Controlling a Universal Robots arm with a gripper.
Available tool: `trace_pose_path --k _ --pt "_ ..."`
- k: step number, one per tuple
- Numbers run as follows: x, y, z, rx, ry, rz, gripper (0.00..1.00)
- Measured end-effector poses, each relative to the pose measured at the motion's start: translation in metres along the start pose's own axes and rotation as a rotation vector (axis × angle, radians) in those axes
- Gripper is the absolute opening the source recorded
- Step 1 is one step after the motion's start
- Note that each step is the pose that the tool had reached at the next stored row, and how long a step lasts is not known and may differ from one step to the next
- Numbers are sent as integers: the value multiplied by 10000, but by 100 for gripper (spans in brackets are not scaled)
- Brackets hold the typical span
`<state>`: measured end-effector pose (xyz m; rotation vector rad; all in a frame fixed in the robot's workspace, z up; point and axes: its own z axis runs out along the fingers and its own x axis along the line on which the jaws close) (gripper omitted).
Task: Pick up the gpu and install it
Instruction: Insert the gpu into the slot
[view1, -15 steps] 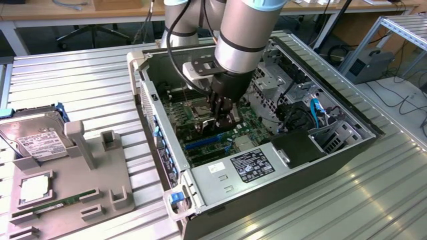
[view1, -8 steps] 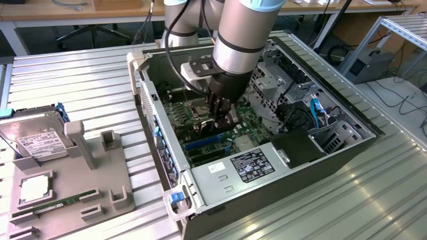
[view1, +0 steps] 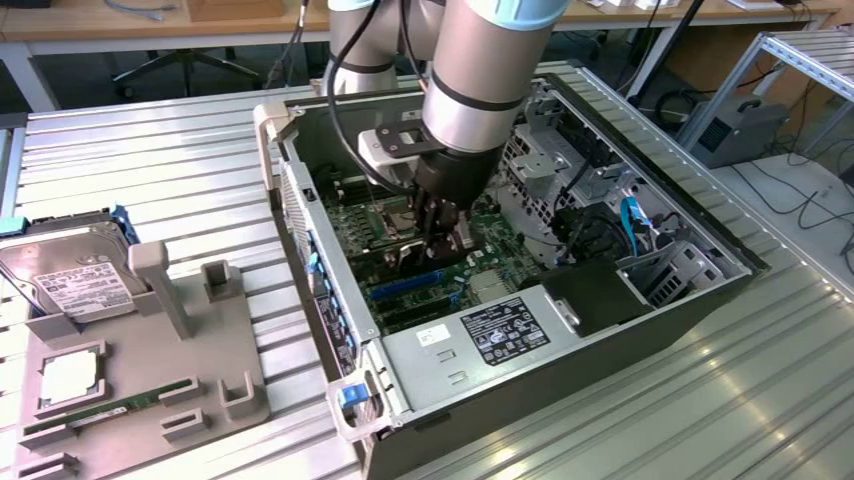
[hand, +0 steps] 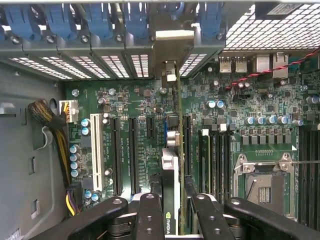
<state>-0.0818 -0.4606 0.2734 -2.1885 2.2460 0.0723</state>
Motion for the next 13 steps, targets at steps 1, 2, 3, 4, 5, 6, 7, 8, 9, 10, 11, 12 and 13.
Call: trace_pose_path --k 1,2,3,4,5,6,7,8,9,10,11,12,13 --pt "0 2 0 0 0 1 27" --pt "0 8 1 0 -1 2 27" --pt "0 12 1 0 -1 0 27" --pt "0 14 1 0 -1 0 27" --pt "0 18 1 0 0 1 27" --pt "0 22 1 0 0 1 27" --pt "0 24 1 0 0 1 27" --pt "1 26 1 0 0 0 27" --pt "1 29 1 0 0 1 27" --pt "1 30 1 0 0 1 27" --pt "1 32 1 0 -1 0 27" --pt "1 33 1 0 -1 1 27" --pt "1 35 1 0 0 1 27"
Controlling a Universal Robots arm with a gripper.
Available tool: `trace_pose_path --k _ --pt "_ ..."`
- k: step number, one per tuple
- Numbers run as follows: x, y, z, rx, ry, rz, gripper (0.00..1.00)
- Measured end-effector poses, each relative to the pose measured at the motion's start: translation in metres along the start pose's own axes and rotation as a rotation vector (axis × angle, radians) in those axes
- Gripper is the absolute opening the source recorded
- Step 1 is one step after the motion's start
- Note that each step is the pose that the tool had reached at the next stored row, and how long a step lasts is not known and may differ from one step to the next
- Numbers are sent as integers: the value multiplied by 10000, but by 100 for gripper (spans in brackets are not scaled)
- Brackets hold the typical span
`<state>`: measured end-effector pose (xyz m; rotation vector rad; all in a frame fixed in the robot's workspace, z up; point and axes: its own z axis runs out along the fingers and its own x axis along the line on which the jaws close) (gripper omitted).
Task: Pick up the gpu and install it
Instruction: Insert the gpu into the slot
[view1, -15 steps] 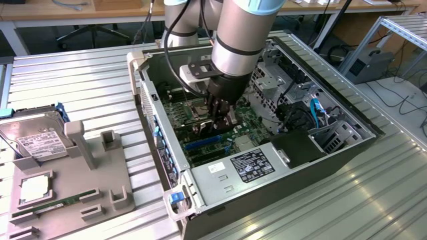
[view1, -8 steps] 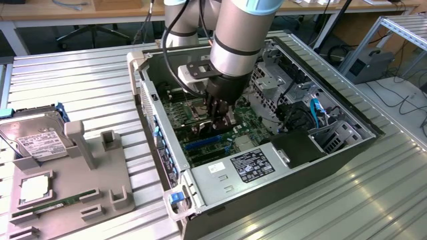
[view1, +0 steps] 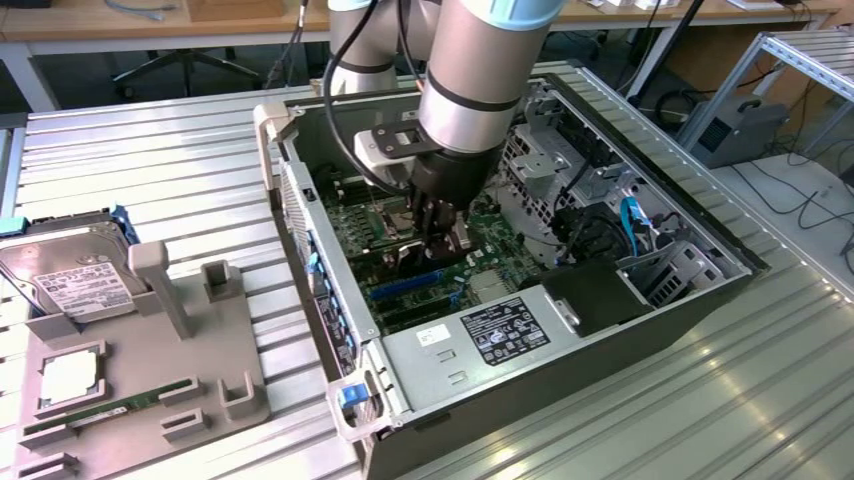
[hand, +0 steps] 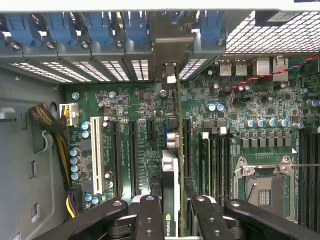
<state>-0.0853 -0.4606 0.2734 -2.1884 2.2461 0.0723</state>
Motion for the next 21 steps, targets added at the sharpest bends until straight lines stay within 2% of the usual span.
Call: trace_pose_path --k 17,21 --pt "0 33 4 0 0 -1 27" --pt "2 36 36 0 1 0 27"
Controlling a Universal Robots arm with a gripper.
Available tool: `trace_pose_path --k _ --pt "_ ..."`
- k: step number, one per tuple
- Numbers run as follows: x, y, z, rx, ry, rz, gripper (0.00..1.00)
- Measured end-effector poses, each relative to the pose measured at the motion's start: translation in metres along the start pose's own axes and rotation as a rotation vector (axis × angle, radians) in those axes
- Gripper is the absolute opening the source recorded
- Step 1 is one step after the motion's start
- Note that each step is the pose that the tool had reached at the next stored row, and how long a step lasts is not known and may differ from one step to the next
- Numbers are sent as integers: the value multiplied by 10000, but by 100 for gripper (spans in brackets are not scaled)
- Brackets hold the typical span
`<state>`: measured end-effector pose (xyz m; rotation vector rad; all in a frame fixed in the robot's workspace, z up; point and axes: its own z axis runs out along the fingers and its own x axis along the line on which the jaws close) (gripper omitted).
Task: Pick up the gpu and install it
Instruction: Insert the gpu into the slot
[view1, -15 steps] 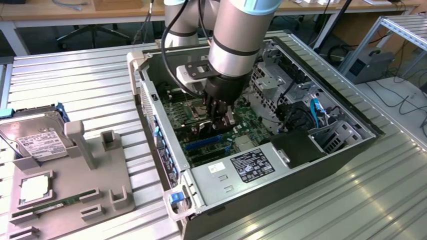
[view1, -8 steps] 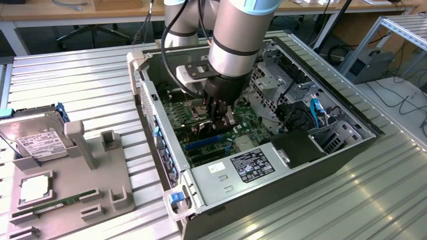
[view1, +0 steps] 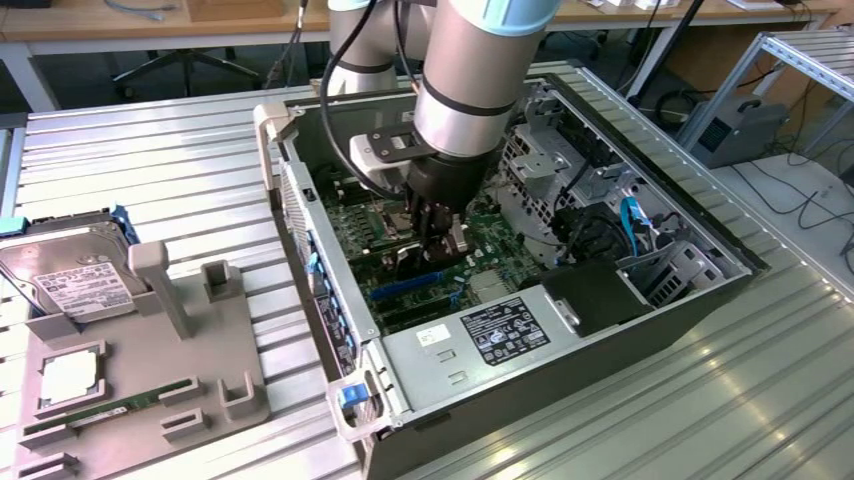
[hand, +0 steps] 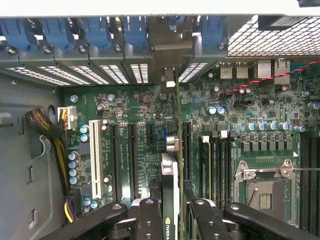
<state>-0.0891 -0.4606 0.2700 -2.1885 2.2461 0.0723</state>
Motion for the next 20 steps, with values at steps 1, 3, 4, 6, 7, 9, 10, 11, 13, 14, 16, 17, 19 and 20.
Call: trace_pose_path --k 1,3,4,6,7,9,10,11,13,14,16,17,19,20 --pt "0 0 0 0 0 0 27" --pt "0 0 0 0 0 9 27" --pt "0 -1 0 0 0 19 27" --pt "0 -14 0 -6 -2 62 27" --pt "0 -15 0 -6 -2 61 27" --pt "-1 -16 0 -17 0 63 27" --pt "0 -17 0 -20 1 62 27" --pt "-1 -17 0 -21 1 63 27" --pt "-1 -17 0 -21 2 63 27" --pt "-1 -22 0 -44 1 64 27" --pt "-1 -29 0 -146 19 69 27" --pt "-1 -31 -1 -170 19 71 27" --pt "-1 -32 1 -172 20 71 27" --pt "-2 -32 7 -171 19 71 27"
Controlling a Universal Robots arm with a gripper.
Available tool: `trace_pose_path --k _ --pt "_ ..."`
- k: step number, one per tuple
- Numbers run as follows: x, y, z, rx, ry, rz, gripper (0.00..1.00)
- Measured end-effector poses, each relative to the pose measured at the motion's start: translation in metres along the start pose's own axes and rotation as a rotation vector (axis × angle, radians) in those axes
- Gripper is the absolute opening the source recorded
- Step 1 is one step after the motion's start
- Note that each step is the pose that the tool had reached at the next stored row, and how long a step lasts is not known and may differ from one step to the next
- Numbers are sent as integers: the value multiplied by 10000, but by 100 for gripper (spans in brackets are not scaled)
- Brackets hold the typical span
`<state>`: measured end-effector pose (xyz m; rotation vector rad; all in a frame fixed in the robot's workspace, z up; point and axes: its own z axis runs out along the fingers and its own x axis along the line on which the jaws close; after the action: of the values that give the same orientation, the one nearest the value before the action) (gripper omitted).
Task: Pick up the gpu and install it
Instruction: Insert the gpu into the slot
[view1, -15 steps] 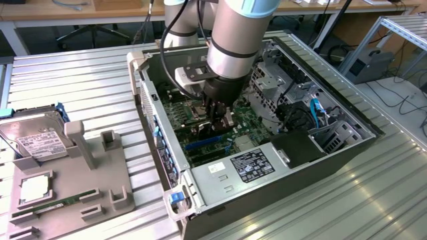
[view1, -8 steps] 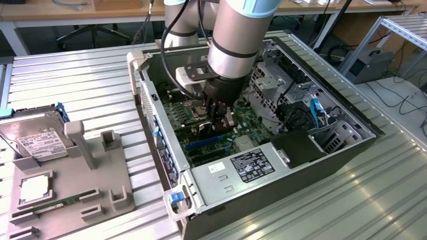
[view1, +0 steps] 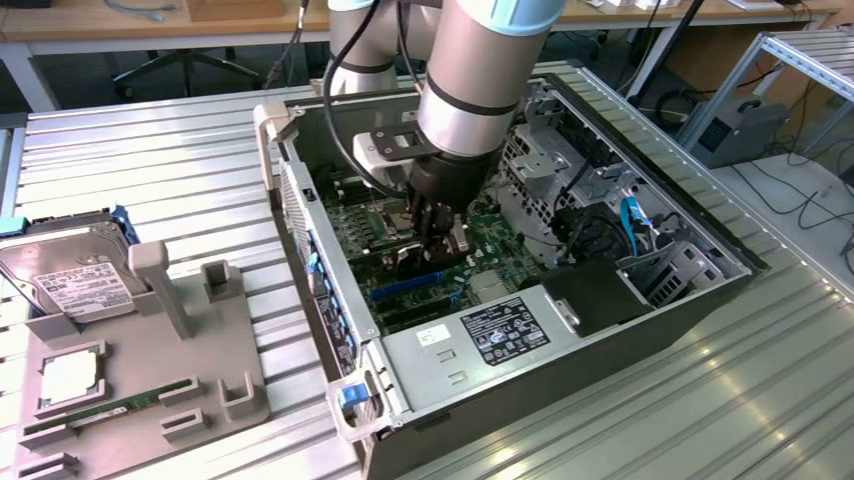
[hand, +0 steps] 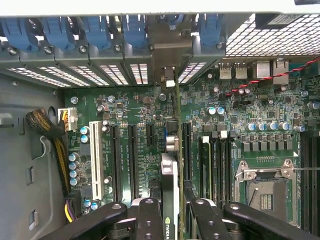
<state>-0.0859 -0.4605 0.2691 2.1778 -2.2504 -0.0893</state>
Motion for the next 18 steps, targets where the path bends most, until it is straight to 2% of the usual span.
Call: trace_pose_path --k 10,18 --pt "2 -2 47 2 20 0 27" --pt "5 -6 121 3 50 2 27"
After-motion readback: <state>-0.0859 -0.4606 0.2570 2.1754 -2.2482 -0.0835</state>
